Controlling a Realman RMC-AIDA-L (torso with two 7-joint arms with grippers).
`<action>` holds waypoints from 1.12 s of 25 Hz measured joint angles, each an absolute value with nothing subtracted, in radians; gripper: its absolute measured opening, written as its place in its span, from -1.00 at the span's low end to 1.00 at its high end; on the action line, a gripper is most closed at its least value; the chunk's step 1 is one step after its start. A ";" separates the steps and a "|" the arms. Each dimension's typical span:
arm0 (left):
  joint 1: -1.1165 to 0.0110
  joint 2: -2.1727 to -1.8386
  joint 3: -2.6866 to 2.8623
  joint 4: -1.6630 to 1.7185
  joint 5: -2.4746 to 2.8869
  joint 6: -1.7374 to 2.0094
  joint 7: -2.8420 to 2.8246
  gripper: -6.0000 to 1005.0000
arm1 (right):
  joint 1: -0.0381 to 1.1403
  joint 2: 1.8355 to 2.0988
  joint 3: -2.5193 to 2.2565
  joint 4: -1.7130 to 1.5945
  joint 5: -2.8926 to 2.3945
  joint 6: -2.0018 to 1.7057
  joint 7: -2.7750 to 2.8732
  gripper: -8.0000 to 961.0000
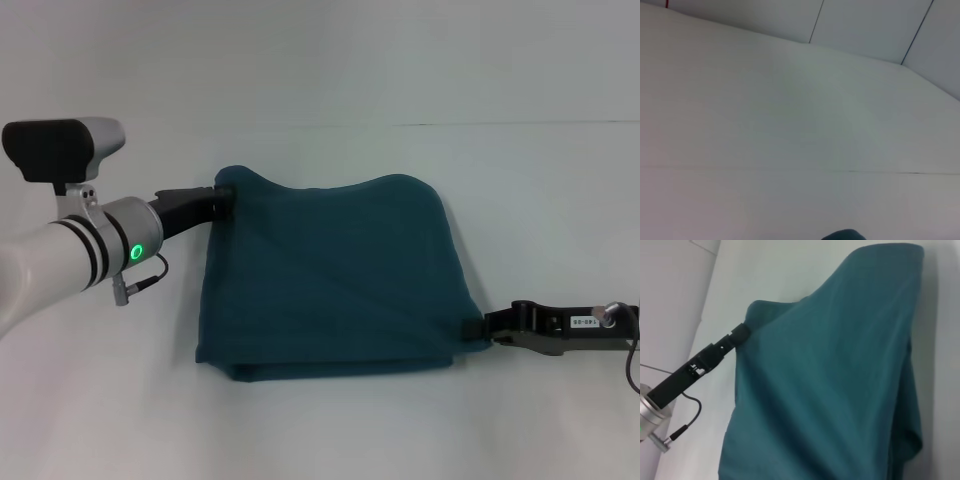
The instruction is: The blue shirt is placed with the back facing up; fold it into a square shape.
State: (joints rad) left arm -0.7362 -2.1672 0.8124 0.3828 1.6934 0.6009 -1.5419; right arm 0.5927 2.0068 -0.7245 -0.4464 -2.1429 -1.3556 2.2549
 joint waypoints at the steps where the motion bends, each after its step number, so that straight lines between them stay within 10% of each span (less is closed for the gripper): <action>1: -0.736 -2.167 0.809 0.383 1.693 0.599 -1.542 -0.79 | 0.592 2.004 -0.725 -0.444 -2.143 -1.356 2.255 -0.87; 15: -0.727 -2.167 0.802 0.394 1.693 0.607 -1.546 -0.76 | 0.596 1.996 -0.723 -0.440 -2.143 -1.340 2.250 -0.92; 28: -0.621 -2.162 0.785 0.536 1.693 0.776 -1.612 -0.65 | 0.604 1.964 -0.601 -0.466 -2.131 -1.288 2.209 -0.19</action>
